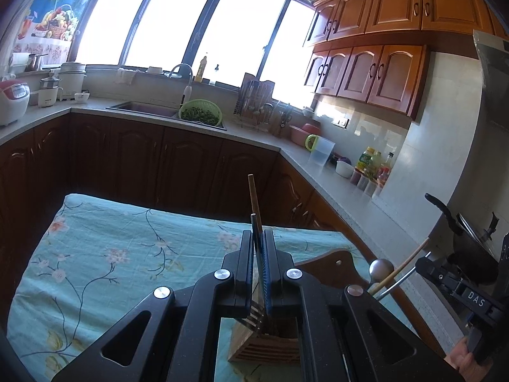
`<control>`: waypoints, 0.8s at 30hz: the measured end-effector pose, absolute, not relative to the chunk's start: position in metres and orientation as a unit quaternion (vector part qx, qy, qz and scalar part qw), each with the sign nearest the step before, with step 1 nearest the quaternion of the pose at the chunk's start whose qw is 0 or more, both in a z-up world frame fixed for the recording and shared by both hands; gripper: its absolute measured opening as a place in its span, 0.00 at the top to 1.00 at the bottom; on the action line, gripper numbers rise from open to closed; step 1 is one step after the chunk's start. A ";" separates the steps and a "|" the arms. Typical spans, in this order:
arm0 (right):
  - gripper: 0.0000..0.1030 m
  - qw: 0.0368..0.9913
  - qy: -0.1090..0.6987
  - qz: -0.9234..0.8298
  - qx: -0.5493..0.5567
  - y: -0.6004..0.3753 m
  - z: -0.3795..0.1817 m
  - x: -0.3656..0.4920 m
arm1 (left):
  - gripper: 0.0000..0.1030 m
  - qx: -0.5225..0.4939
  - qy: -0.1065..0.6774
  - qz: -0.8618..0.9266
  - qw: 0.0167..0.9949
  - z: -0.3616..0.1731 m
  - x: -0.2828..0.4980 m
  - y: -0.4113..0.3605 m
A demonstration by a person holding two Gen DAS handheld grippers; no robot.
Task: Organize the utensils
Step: 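Lower the metal chopstick into the wooden holder with the left tool while the right tool inserts its own, then open both tools and pull them back from the holder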
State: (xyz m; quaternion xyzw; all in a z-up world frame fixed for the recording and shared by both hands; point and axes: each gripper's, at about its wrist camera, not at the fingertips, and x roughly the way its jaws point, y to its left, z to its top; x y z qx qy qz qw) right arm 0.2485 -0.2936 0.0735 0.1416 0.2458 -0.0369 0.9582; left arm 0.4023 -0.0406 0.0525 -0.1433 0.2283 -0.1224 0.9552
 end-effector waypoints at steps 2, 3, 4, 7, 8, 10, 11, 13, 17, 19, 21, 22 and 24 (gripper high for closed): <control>0.95 0.958 0.247 -0.038 0.142 -0.294 0.074 0.248 | 0.96 -0.141 0.227 -0.120 0.956 0.056 0.404 -0.039; 0.95 0.958 0.248 -0.038 0.142 -0.295 0.074 0.249 | 0.96 -0.140 0.227 -0.120 0.956 0.058 0.406 -0.039; 0.95 0.958 0.248 -0.037 0.142 -0.295 0.074 0.249 | 0.96 -0.140 0.228 -0.121 0.956 0.058 0.404 -0.036; 0.95 0.957 0.249 -0.038 0.141 -0.295 0.073 0.249 | 0.96 -0.139 0.230 -0.120 0.956 0.056 0.393 -0.026; 0.94 0.957 0.250 -0.038 0.142 -0.295 0.073 0.250 | 0.96 -0.139 0.232 -0.119 0.955 0.057 0.395 -0.026; 0.90 0.957 0.249 -0.037 0.145 -0.297 0.073 0.249 | 0.96 -0.142 0.237 -0.120 0.954 0.055 0.390 -0.023; 0.90 0.957 0.248 -0.036 0.147 -0.297 0.073 0.248 | 0.96 -0.144 0.241 -0.121 0.952 0.056 0.390 -0.022; 0.82 0.957 0.245 -0.034 0.153 -0.297 0.073 0.245 | 0.87 -0.147 0.243 -0.123 0.951 0.058 0.388 -0.019; 0.29 0.961 0.219 -0.023 0.166 -0.298 0.081 0.229 | 0.64 -0.148 0.224 -0.118 0.956 0.064 0.366 -0.011; 0.26 0.964 0.208 -0.024 0.166 -0.296 0.085 0.219 | 0.47 -0.145 0.219 -0.114 0.958 0.066 0.353 -0.009; 0.12 0.964 0.204 -0.026 0.168 -0.296 0.086 0.210 | 0.33 -0.145 0.208 -0.105 0.962 0.067 0.338 -0.005; 0.03 0.964 0.200 -0.025 0.171 -0.295 0.085 0.203 | 0.24 -0.145 0.203 -0.099 0.963 0.067 0.329 -0.003; 0.01 0.964 0.196 -0.025 0.175 -0.295 0.083 0.192 | 0.16 -0.146 0.200 -0.092 0.964 0.062 0.311 0.001</control>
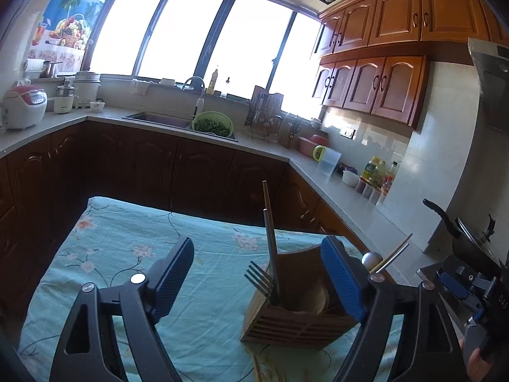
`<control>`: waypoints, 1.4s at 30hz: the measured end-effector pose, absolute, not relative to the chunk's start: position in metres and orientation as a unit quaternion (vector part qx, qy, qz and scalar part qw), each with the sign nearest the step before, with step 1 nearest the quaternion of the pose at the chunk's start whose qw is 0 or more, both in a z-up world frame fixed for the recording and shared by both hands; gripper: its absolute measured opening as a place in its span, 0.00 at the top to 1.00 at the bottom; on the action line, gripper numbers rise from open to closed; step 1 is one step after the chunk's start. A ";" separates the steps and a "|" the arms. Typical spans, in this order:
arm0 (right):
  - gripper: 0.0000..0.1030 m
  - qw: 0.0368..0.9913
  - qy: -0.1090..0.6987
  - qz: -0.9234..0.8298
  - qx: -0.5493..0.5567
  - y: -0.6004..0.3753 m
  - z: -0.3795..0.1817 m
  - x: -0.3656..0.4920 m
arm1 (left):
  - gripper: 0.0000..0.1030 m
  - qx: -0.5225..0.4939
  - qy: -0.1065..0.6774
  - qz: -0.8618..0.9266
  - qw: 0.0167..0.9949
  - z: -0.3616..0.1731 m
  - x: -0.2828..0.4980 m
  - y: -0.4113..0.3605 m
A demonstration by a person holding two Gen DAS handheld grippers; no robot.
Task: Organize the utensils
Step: 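Open both tools and pull them back from the holder, then grasp a wooden chopstick with the left tool while the right tool grasps another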
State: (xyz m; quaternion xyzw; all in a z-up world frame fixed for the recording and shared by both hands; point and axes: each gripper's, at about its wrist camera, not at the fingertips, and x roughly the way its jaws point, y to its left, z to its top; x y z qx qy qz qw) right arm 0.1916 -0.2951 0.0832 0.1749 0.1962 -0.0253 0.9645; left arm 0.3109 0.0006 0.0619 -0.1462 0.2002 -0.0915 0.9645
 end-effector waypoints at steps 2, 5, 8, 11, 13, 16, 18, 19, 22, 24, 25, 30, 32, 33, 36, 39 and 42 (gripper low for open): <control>0.01 0.963 0.203 -0.025 0.176 -0.293 0.078 0.181 | 0.16 -0.147 0.203 -0.093 0.964 0.056 0.294 0.003; 0.01 0.959 0.216 -0.022 0.184 -0.293 0.067 0.167 | 0.14 -0.142 0.210 -0.085 0.963 0.045 0.268 0.004; 0.01 0.955 0.229 -0.021 0.188 -0.291 0.057 0.152 | 0.13 -0.145 0.226 -0.085 0.960 0.039 0.248 0.006; 0.01 0.951 0.240 -0.028 0.191 -0.291 0.047 0.138 | 0.13 -0.142 0.238 -0.080 0.957 0.037 0.231 0.007; 0.01 0.949 0.247 -0.029 0.195 -0.290 0.040 0.130 | 0.13 -0.145 0.244 -0.076 0.956 0.036 0.224 0.012; 0.01 0.945 0.257 -0.031 0.200 -0.289 0.031 0.120 | 0.13 -0.153 0.258 -0.076 0.951 0.032 0.213 0.016; 0.01 0.943 0.263 -0.031 0.202 -0.288 0.025 0.115 | 0.13 -0.155 0.267 -0.077 0.948 0.028 0.206 0.016; 0.01 0.942 0.267 -0.033 0.202 -0.287 0.022 0.112 | 0.13 -0.156 0.270 -0.077 0.947 0.025 0.203 0.016; 0.01 0.940 0.276 -0.036 0.198 -0.283 0.009 0.105 | 0.13 -0.158 0.285 -0.075 0.942 0.015 0.196 0.016; 0.01 0.938 0.286 -0.035 0.195 -0.279 0.000 0.102 | 0.13 -0.159 0.298 -0.075 0.938 0.007 0.191 0.016; 0.01 0.936 0.292 -0.034 0.194 -0.277 -0.004 0.102 | 0.13 -0.158 0.304 -0.073 0.937 0.005 0.192 0.014; 0.01 0.931 0.307 -0.031 0.195 -0.273 -0.017 0.098 | 0.14 -0.143 0.341 -0.070 0.927 -0.004 0.198 0.005; 0.01 0.930 0.309 -0.032 0.196 -0.273 -0.017 0.098 | 0.14 -0.126 0.360 -0.073 0.921 -0.006 0.206 -0.003; 0.01 0.930 0.308 -0.031 0.197 -0.273 -0.016 0.098 | 0.14 -0.115 0.369 -0.075 0.919 -0.007 0.209 -0.008; 0.01 0.932 0.302 -0.035 0.198 -0.274 -0.014 0.094 | 0.16 -0.084 0.398 -0.081 0.910 -0.014 0.223 -0.026; 0.01 0.932 0.299 -0.038 0.202 -0.278 -0.013 0.094 | 0.20 -0.057 0.414 -0.088 0.904 -0.022 0.239 -0.046; 0.01 0.931 0.298 -0.042 0.207 -0.281 -0.012 0.092 | 0.27 -0.041 0.432 -0.100 0.895 -0.030 0.257 -0.065</control>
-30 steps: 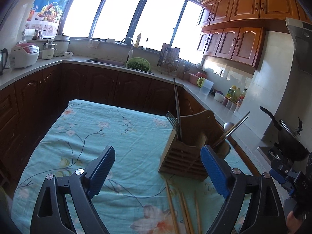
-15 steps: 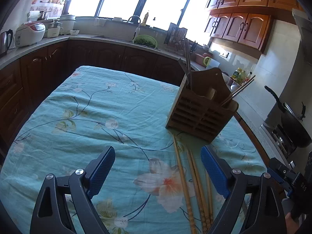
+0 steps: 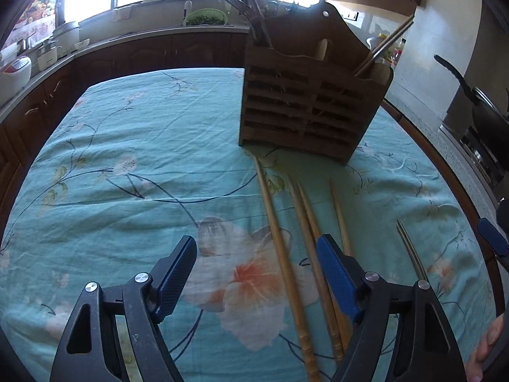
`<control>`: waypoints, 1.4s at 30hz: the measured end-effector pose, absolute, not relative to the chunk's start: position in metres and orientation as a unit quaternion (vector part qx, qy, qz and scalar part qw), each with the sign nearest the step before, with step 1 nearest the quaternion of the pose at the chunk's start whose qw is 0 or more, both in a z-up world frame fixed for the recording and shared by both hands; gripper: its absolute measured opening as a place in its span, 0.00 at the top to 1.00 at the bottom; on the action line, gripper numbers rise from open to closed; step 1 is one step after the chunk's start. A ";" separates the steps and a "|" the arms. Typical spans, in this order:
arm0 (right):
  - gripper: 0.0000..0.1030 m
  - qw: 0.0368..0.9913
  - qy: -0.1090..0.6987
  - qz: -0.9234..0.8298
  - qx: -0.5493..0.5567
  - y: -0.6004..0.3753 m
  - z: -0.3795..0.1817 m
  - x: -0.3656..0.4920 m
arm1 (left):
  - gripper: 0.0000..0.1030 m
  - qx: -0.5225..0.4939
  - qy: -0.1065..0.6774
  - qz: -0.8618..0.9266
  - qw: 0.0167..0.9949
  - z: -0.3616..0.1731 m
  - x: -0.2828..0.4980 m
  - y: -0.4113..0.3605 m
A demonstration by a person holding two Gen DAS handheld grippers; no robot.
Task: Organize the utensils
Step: 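Grasp a wooden chopstick with the left tool while the right tool grasps another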
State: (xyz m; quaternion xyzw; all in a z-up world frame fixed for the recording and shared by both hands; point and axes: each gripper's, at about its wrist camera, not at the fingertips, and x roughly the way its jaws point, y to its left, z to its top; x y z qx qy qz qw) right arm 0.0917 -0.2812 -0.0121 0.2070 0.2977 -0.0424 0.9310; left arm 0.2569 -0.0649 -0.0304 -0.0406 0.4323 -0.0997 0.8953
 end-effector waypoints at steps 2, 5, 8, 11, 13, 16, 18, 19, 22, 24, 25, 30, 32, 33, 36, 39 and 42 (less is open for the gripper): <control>0.01 0.931 0.296 -0.047 0.208 -0.284 -0.011 0.091 | 0.28 -0.021 0.437 -0.096 0.894 -0.035 0.267 -0.076; 0.01 0.930 0.294 -0.053 0.214 -0.290 -0.010 0.090 | 0.39 0.003 0.456 -0.095 0.885 -0.049 0.280 -0.087; 0.01 0.929 0.293 -0.056 0.219 -0.293 -0.010 0.090 | 0.40 0.007 0.450 -0.104 0.887 -0.053 0.275 -0.089; 0.01 0.927 0.297 -0.054 0.221 -0.292 -0.012 0.091 | 0.43 0.050 0.439 -0.103 0.891 -0.056 0.258 -0.093; 0.01 0.926 0.301 -0.047 0.222 -0.289 -0.014 0.093 | 0.46 0.039 0.439 -0.111 0.891 -0.057 0.243 -0.085; 0.01 0.925 0.309 -0.038 0.216 -0.281 -0.017 0.097 | 0.52 0.035 0.441 -0.114 0.889 -0.055 0.220 -0.071; 0.01 0.925 0.315 -0.029 0.212 -0.275 -0.020 0.101 | 0.53 0.029 0.444 -0.118 0.888 -0.051 0.205 -0.062; 0.01 0.924 0.320 -0.026 0.209 -0.272 -0.022 0.103 | 0.53 0.023 0.447 -0.120 0.886 -0.050 0.200 -0.058; 0.02 0.920 0.336 -0.013 0.204 -0.262 -0.029 0.113 | 0.53 -0.012 0.448 -0.138 0.883 -0.041 0.194 -0.043; 0.06 0.918 0.346 -0.004 0.192 -0.255 -0.033 0.122 | 0.53 -0.030 0.435 -0.139 0.889 -0.029 0.198 -0.035; 0.10 0.917 0.354 -0.002 0.183 -0.251 -0.035 0.128 | 0.53 -0.036 0.431 -0.137 0.891 -0.024 0.203 -0.030; 0.45 0.904 0.398 0.008 0.157 -0.236 -0.050 0.164 | 0.53 -0.065 0.430 -0.120 0.892 -0.013 0.249 -0.018; 0.52 0.900 0.413 0.011 0.139 -0.230 -0.056 0.179 | 0.53 -0.076 0.432 -0.115 0.891 -0.014 0.268 -0.015; 0.55 0.897 0.422 0.013 0.132 -0.227 -0.061 0.185 | 0.53 -0.079 0.438 -0.113 0.888 -0.017 0.278 -0.015; 0.66 0.889 0.444 0.008 0.110 -0.221 -0.071 0.203 | 0.56 -0.082 0.453 -0.114 0.880 -0.027 0.303 -0.017; 0.73 0.883 0.460 -0.002 0.095 -0.220 -0.080 0.216 | 0.57 -0.075 0.467 -0.121 0.873 -0.036 0.321 -0.024; 0.74 0.881 0.466 -0.005 0.077 -0.217 -0.085 0.223 | 0.59 -0.057 0.483 -0.126 0.865 -0.048 0.333 -0.034</control>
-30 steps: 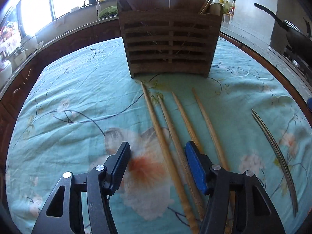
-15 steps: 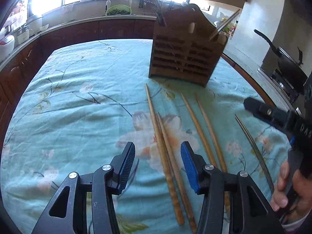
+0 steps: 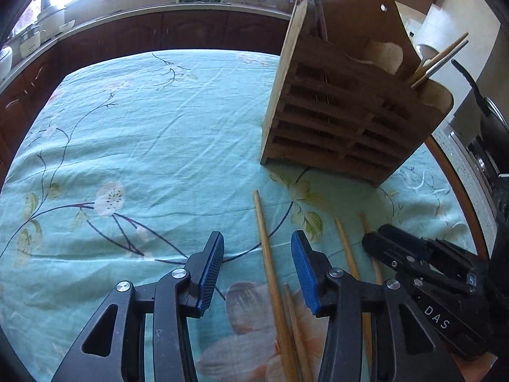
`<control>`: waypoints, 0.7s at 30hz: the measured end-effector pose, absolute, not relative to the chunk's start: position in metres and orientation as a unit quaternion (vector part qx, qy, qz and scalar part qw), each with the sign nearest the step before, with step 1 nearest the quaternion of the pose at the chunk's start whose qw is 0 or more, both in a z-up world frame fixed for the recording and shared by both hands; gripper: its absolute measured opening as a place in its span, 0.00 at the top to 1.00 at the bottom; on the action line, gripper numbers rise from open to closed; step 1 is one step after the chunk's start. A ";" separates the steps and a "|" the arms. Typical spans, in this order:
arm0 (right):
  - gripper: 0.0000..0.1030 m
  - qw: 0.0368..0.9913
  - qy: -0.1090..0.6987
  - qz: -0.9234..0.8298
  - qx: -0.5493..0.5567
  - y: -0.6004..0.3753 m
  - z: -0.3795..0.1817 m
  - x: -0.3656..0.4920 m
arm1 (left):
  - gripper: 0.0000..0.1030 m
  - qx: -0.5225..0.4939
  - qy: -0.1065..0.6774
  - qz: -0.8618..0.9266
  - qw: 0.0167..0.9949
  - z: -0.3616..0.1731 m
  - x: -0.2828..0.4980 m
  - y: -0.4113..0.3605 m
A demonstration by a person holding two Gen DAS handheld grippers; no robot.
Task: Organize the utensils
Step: 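Grasp a wooden chopstick with the left tool while the right tool grasps another, then lift the wooden chopstick with the left tool to the holder while the right tool carries its own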
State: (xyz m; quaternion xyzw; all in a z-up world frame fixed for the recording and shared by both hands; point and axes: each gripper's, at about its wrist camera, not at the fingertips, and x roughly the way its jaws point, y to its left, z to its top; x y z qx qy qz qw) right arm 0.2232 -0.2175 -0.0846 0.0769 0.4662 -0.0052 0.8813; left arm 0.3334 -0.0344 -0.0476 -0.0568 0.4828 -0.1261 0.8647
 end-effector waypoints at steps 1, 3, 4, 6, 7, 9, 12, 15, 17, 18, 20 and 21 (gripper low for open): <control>0.74 0.882 0.467 -0.006 0.067 -0.215 -0.084 0.225 | 0.60 -0.041 0.475 -0.123 0.870 -0.048 0.336 -0.040; 0.74 0.884 0.465 -0.008 0.048 -0.211 -0.085 0.225 | 0.60 -0.005 0.472 -0.114 0.874 -0.051 0.339 -0.051; 0.75 0.886 0.462 -0.009 0.037 -0.209 -0.085 0.225 | 0.63 0.008 0.469 -0.111 0.876 -0.051 0.340 -0.056; 0.82 0.886 0.462 -0.017 0.019 -0.206 -0.084 0.226 | 0.74 0.030 0.461 -0.104 0.881 -0.053 0.341 -0.062; 0.88 0.886 0.462 -0.019 0.012 -0.205 -0.084 0.226 | 0.84 0.029 0.460 -0.108 0.881 -0.054 0.342 -0.063; 0.91 0.887 0.462 -0.016 0.018 -0.208 -0.084 0.226 | 0.94 0.015 0.464 -0.116 0.878 -0.055 0.345 -0.060; 0.95 0.887 0.460 -0.009 0.045 -0.217 -0.083 0.221 | 0.96 -0.014 0.466 -0.125 0.876 -0.054 0.343 -0.048; 0.95 0.889 0.451 -0.001 0.082 -0.230 -0.076 0.210 | 0.96 -0.042 0.458 -0.130 0.879 -0.047 0.334 -0.034; 0.95 0.892 0.440 0.007 0.103 -0.236 -0.067 0.200 | 0.96 -0.067 0.449 -0.139 0.880 -0.038 0.324 -0.024; 0.95 0.894 0.434 0.010 0.110 -0.238 -0.062 0.194 | 0.96 -0.076 0.443 -0.142 0.882 -0.034 0.319 -0.020; 0.95 0.900 0.419 0.014 0.119 -0.242 -0.050 0.184 | 0.96 -0.091 0.429 -0.149 0.886 -0.020 0.305 -0.012; 0.95 0.902 0.413 0.017 0.126 -0.244 -0.044 0.181 | 0.96 -0.098 0.423 -0.151 0.888 -0.015 0.299 -0.008</control>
